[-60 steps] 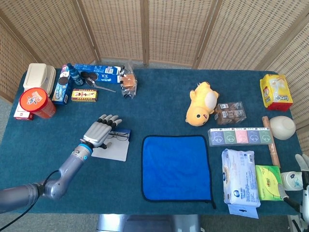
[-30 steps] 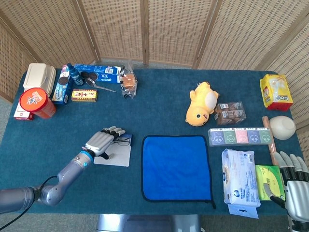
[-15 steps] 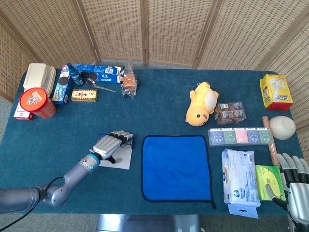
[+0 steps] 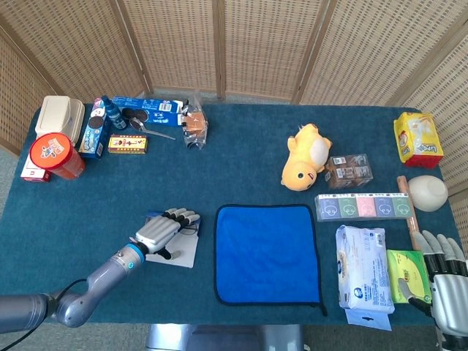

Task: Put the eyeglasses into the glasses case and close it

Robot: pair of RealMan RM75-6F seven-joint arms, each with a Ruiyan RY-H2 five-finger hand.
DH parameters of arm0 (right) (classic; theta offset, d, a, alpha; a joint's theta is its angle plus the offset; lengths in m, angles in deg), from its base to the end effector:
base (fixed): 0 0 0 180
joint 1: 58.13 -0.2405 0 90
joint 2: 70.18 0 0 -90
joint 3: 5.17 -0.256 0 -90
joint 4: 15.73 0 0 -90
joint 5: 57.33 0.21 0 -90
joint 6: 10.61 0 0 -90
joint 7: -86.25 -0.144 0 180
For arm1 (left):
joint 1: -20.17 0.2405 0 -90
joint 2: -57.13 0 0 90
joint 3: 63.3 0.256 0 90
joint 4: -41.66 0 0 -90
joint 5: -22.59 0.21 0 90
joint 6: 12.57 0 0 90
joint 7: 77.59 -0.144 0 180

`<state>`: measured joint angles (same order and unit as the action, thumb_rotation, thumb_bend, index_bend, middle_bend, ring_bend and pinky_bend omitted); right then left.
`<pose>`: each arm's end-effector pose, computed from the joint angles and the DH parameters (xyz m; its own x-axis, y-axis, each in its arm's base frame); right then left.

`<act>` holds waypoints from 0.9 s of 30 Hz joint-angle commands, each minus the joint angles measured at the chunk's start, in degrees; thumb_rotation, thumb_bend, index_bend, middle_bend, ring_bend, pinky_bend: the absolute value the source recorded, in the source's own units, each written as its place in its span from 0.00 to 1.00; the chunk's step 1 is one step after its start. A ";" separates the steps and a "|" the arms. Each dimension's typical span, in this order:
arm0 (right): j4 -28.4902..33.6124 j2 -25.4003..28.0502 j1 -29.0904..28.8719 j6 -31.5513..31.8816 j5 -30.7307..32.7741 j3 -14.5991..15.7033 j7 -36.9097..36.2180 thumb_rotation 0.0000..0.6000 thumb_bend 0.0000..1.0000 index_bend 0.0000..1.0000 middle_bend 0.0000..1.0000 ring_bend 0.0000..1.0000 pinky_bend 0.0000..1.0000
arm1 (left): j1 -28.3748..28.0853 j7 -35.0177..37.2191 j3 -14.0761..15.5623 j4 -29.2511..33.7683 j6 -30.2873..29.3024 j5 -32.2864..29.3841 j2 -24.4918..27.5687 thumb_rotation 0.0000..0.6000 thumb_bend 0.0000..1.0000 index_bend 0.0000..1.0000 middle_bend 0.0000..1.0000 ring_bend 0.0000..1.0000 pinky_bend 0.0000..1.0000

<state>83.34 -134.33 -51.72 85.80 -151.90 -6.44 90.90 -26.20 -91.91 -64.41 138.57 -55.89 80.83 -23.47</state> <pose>-0.2887 -0.1153 0.1660 0.3669 0.0989 0.9250 -0.9302 0.0320 0.3656 -0.1541 0.2923 -0.0282 0.4297 0.5884 0.6849 0.8881 -0.4127 -0.2026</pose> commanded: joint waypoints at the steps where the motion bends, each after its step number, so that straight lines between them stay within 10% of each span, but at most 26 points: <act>1: -0.06 -0.03 0.02 0.04 0.04 0.03 -0.04 1.00 0.28 0.09 0.09 0.00 0.08 | 0.38 0.36 0.47 0.85 -0.28 1.36 0.19 1.00 0.27 0.00 0.06 0.00 0.05; 27: 0.59 -0.57 -1.27 -0.95 -1.65 0.48 1.09 1.00 0.28 0.09 0.09 0.00 0.08 | 8.40 1.55 7.65 10.19 -6.92 11.27 3.77 1.00 0.27 0.00 0.06 0.00 0.04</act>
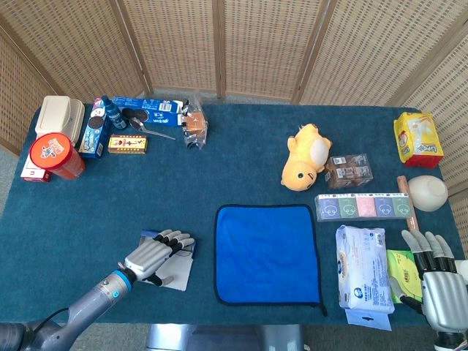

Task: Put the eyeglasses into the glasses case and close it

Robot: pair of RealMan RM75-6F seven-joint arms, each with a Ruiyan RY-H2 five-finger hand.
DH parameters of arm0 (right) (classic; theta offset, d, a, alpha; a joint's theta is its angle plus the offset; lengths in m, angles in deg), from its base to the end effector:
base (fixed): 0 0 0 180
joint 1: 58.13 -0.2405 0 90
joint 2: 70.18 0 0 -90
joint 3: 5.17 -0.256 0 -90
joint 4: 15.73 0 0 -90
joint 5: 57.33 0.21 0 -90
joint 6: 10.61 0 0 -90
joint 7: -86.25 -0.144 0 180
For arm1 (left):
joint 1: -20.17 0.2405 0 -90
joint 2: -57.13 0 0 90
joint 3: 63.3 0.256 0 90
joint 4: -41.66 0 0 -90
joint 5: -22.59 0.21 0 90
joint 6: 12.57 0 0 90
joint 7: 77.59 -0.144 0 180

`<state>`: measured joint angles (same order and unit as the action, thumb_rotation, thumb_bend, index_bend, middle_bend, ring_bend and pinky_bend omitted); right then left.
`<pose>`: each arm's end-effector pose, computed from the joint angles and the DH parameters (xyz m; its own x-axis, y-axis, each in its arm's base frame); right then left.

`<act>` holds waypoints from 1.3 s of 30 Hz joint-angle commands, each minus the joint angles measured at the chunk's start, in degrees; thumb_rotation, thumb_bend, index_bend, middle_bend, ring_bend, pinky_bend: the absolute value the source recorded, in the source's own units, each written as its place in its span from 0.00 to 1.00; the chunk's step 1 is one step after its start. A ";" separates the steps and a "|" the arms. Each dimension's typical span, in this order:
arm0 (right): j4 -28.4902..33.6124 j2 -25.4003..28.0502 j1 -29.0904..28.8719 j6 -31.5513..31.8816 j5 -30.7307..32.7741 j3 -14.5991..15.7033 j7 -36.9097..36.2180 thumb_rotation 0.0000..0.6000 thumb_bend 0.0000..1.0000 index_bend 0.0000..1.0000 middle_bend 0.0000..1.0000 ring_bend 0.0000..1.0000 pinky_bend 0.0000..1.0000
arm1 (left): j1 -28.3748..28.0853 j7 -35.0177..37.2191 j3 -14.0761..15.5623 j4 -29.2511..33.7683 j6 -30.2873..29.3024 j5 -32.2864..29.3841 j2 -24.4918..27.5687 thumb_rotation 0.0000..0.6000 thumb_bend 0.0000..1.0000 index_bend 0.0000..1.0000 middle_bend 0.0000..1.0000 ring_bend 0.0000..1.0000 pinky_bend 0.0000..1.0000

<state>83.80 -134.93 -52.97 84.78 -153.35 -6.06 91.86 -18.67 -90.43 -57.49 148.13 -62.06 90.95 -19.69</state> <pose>-0.2813 -0.1207 0.1585 0.3611 0.0865 0.9285 -0.9315 -0.0126 0.3634 -0.1692 0.2269 -0.0150 0.3963 0.6289 0.6689 0.8971 -0.4202 -0.1364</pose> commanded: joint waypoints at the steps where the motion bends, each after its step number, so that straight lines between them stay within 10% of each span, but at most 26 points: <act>1: 0.16 0.05 -0.03 0.07 -0.31 0.15 0.22 1.00 0.28 0.09 0.09 0.00 0.08 | 1.15 0.13 0.94 0.75 -0.93 1.53 0.00 1.00 0.27 0.00 0.06 0.00 0.04; 39: -1.22 -0.08 0.26 1.19 -4.96 2.69 -0.97 1.00 0.28 0.09 0.09 0.00 0.08 | 15.23 2.76 10.74 5.85 -10.55 14.72 4.28 1.00 0.26 0.00 0.06 0.00 0.05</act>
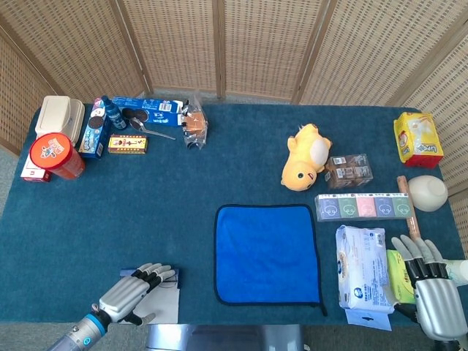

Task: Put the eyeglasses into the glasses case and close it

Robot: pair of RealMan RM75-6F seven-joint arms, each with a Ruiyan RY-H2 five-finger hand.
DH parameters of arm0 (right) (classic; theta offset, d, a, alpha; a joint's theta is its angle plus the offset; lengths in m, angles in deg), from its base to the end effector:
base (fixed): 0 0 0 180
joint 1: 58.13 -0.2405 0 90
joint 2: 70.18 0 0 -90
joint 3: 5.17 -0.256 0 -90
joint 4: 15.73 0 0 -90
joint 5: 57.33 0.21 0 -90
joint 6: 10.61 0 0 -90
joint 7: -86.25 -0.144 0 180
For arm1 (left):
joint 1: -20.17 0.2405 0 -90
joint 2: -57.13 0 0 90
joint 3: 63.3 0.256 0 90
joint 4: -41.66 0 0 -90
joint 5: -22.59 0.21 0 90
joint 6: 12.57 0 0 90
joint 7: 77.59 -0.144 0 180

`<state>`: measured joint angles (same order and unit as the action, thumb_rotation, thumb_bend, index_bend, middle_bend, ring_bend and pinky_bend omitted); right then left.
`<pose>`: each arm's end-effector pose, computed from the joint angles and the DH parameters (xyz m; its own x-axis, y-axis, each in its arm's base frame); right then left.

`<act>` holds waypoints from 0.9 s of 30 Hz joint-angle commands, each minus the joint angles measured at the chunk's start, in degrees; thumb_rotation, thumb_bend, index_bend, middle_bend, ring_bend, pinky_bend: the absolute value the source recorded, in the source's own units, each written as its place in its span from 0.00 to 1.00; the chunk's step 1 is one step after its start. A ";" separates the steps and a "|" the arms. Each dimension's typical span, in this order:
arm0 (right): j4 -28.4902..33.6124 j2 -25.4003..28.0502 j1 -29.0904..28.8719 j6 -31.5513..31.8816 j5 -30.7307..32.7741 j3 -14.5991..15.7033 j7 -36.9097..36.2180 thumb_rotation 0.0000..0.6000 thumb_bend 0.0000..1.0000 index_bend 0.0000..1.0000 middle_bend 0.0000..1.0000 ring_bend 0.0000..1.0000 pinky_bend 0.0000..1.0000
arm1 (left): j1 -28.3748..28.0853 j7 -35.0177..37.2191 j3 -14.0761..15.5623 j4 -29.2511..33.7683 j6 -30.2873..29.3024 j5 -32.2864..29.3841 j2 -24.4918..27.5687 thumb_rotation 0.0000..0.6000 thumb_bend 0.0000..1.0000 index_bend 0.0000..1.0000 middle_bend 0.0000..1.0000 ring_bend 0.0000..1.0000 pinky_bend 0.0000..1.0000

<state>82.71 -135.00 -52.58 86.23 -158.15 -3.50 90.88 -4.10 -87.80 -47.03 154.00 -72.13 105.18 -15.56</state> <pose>-0.2750 -0.1088 0.1534 0.3494 0.0695 0.9344 -0.9311 -0.0861 0.3546 -0.2034 0.1391 0.0107 0.2845 0.6707 0.6850 0.9455 -0.3145 -0.0847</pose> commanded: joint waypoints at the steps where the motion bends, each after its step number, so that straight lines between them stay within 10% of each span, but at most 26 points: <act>1: -0.18 -0.01 -0.21 -0.45 -0.21 0.21 0.03 1.00 0.28 0.09 0.09 0.00 0.08 | 0.93 0.19 0.37 -0.02 -0.54 0.77 0.20 1.00 0.26 0.00 0.06 0.00 0.05; 27: -1.76 -0.03 -0.12 -0.13 -0.44 0.87 -1.64 1.00 0.28 0.09 0.09 0.00 0.08 | 2.84 -1.93 -0.33 1.23 1.45 3.07 0.00 1.00 0.26 0.00 0.06 0.00 0.04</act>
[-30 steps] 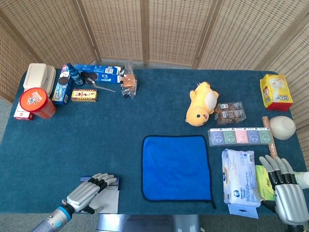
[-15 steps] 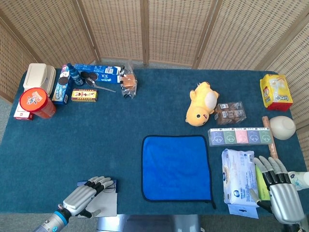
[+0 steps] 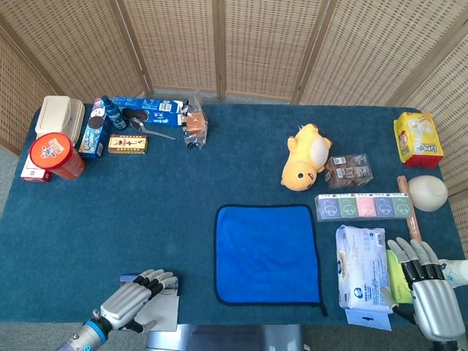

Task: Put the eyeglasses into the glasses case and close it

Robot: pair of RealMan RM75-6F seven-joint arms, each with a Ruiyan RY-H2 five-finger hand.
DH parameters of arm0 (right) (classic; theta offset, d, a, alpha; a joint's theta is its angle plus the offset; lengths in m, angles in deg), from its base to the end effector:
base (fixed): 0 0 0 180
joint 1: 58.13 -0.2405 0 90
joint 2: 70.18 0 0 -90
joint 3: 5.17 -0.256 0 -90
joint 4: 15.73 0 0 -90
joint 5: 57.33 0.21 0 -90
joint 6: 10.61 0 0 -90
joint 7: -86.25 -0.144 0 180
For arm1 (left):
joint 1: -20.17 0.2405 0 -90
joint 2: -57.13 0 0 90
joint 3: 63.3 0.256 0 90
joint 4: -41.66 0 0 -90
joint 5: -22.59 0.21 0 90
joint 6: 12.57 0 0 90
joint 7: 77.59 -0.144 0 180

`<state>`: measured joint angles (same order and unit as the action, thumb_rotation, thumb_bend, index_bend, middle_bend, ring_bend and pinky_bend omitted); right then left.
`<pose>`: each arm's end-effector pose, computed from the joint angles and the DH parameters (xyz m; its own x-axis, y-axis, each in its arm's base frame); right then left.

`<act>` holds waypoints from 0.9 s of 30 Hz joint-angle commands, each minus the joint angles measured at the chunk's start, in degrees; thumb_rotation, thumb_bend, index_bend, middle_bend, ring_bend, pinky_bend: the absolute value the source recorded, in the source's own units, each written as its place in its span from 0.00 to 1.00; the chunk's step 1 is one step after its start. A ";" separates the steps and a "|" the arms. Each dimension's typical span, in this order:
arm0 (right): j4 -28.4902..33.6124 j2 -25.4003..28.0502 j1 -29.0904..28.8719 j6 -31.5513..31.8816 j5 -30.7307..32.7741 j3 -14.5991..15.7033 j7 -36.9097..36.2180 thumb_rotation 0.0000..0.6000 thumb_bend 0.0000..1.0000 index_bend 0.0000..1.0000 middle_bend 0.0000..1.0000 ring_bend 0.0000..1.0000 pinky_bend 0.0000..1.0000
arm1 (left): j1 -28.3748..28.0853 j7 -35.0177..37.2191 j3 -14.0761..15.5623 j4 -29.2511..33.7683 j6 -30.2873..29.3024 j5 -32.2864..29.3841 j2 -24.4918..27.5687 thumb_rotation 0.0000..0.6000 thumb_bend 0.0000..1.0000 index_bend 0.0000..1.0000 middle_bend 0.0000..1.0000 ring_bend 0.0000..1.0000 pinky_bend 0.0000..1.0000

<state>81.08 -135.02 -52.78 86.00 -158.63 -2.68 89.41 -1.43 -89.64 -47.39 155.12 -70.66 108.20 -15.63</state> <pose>-0.2796 -0.1063 0.1516 0.3501 0.0480 0.9355 -0.9302 -0.1003 0.3532 -0.1973 0.1257 0.0088 0.2951 0.6771 0.6741 0.9378 -0.3402 -0.0688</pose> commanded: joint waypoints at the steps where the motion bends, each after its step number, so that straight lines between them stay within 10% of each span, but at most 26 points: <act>1: -0.23 -0.01 0.11 0.16 0.06 0.05 -0.24 1.00 0.28 0.09 0.09 0.00 0.08 | 0.28 -0.09 0.03 0.17 -0.05 0.06 0.11 1.00 0.26 0.00 0.06 0.00 0.04; 14: -0.88 -0.12 -0.24 -0.11 -0.02 0.01 -0.95 1.00 0.28 0.09 0.09 0.00 0.08 | 4.70 -4.96 -0.74 -1.09 -7.43 2.76 0.14 1.00 0.27 0.00 0.05 0.00 0.04; 27: -0.73 0.02 -2.66 -2.46 -0.38 -0.85 -1.25 1.00 0.28 0.09 0.09 0.00 0.08 | 17.31 -9.86 4.63 -11.88 -25.18 19.22 -3.73 1.00 0.28 0.00 0.05 0.00 0.03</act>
<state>80.31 -135.02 -55.35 83.64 -158.96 -3.48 88.15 14.13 -99.19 -43.54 145.49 -93.87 125.87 -18.24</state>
